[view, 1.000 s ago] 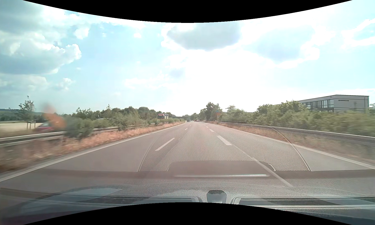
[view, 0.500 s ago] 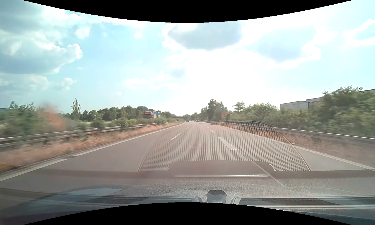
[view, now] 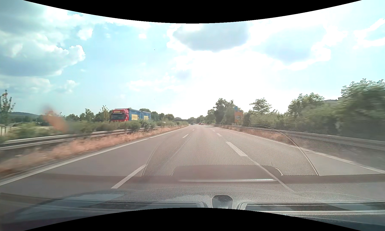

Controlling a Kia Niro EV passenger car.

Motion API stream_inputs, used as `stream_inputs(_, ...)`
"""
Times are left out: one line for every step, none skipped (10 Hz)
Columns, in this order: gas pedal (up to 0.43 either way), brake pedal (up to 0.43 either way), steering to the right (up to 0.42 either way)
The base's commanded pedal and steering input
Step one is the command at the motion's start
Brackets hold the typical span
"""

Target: Follow the waypoints while adhering to traffic rules and regulations

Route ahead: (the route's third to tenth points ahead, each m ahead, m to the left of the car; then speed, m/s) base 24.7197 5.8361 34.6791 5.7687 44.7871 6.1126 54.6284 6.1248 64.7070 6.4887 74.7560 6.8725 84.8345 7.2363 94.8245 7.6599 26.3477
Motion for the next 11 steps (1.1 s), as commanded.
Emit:
stream_inputs(0.299, 0.0, -0.003)
stream_inputs(0.299, 0.0, -0.003)
stream_inputs(0.299, 0.0, -0.003)
stream_inputs(0.299, 0.0, -0.004)
stream_inputs(0.299, 0.0, -0.004)
stream_inputs(0.299, 0.0, -0.005)
stream_inputs(0.299, 0.0, -0.004)
stream_inputs(0.287, 0.0, -0.004)
stream_inputs(0.287, 0.0, -0.004)
stream_inputs(0.287, 0.0, -0.004)
stream_inputs(0.287, 0.0, -0.004)
